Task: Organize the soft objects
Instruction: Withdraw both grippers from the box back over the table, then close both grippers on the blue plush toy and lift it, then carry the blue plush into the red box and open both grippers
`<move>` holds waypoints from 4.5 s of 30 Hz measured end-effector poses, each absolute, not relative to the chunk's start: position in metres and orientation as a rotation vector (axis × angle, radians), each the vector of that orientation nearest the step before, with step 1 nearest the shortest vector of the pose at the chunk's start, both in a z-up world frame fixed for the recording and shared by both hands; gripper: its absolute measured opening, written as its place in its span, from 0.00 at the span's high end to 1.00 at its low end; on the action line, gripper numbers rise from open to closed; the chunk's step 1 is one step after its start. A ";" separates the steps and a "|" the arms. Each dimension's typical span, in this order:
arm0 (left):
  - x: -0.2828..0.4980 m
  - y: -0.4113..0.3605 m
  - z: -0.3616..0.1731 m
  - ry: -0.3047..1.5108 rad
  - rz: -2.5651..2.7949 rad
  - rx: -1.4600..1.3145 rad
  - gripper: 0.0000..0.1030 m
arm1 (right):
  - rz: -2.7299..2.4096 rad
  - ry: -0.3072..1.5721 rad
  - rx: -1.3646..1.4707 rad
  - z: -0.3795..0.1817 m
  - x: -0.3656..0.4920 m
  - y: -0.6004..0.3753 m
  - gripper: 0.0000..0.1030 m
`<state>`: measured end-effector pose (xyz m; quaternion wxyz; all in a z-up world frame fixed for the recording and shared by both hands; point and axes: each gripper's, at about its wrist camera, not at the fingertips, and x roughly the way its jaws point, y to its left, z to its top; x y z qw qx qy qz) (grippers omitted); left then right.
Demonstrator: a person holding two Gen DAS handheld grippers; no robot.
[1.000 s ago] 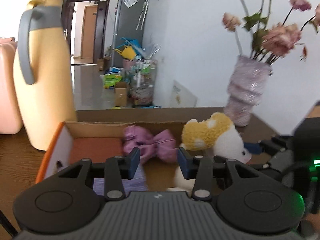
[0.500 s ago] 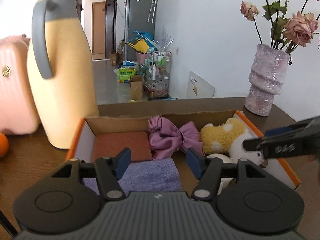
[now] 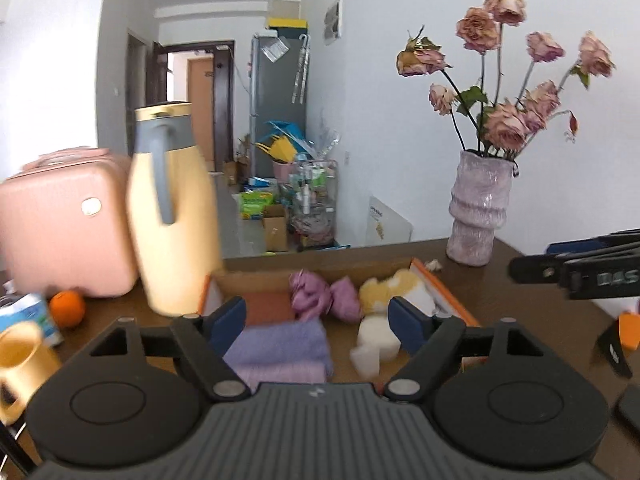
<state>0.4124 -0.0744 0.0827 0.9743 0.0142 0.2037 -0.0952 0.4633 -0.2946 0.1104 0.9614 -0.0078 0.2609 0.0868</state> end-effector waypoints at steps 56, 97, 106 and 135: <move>0.400 -0.021 -0.061 0.710 -0.433 -0.294 0.67 | 0.255 0.612 0.428 -0.085 0.377 -0.238 0.52; 0.269 -0.018 -0.030 0.705 -0.535 -0.419 0.64 | 0.427 0.625 0.542 -0.065 0.221 -0.261 0.71; 0.483 -0.057 0.037 0.619 -0.468 -0.361 0.65 | 0.406 0.499 0.427 0.021 0.420 -0.273 0.74; 0.493 -0.053 0.062 0.592 -0.194 0.019 0.51 | 0.280 0.613 0.108 0.073 0.536 -0.277 0.47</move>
